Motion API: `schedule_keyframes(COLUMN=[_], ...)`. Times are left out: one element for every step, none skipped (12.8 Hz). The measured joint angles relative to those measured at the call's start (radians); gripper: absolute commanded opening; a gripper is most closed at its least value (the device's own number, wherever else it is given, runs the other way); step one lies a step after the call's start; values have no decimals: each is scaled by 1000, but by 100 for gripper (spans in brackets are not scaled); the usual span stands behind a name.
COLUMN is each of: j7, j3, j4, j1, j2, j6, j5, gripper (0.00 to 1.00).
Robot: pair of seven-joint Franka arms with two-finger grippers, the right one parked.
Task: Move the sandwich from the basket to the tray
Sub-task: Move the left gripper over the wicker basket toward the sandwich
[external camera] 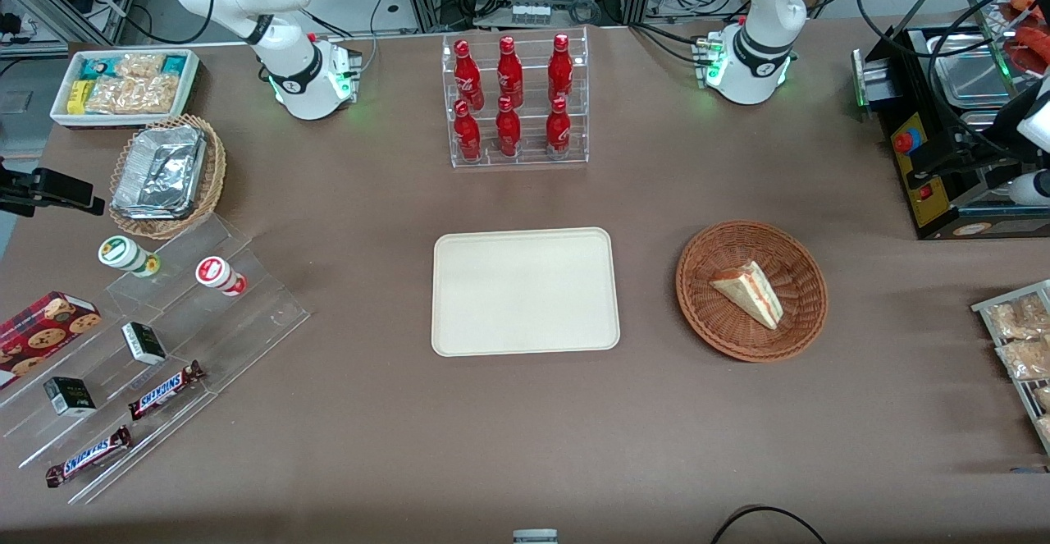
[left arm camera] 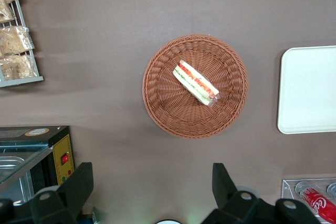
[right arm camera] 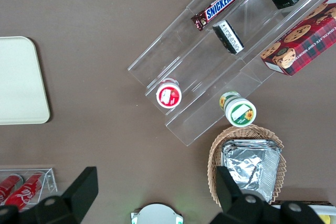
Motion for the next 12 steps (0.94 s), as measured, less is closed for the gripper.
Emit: schedule_keyframes(j7=[0, 0, 0, 0, 0, -2, -9, -25, -42, -70, -103, -137], j3=[0, -1, -3, -7, -16, -24, -31, -37, -45, -55, -65, -77], j4=[0, 0, 0, 0, -1, -7, -18, -44, -89, -146, -207, -267], j1=[0, 0, 0, 0, 0, 0, 0, 0, -1, -2, -5, -6], j2=[-1, -1, -1, 0, 2, 6, 12, 18, 25, 32, 37, 45], j6=[0, 0, -1, -1, 0, 2, 13, 47, 104, 177, 256, 333], j5=[0, 0, 0, 0, 0, 0, -1, -1, -2, -2, -2, -2], gripper=[100, 100, 100, 100, 100, 100, 100, 100, 100, 100, 100, 100])
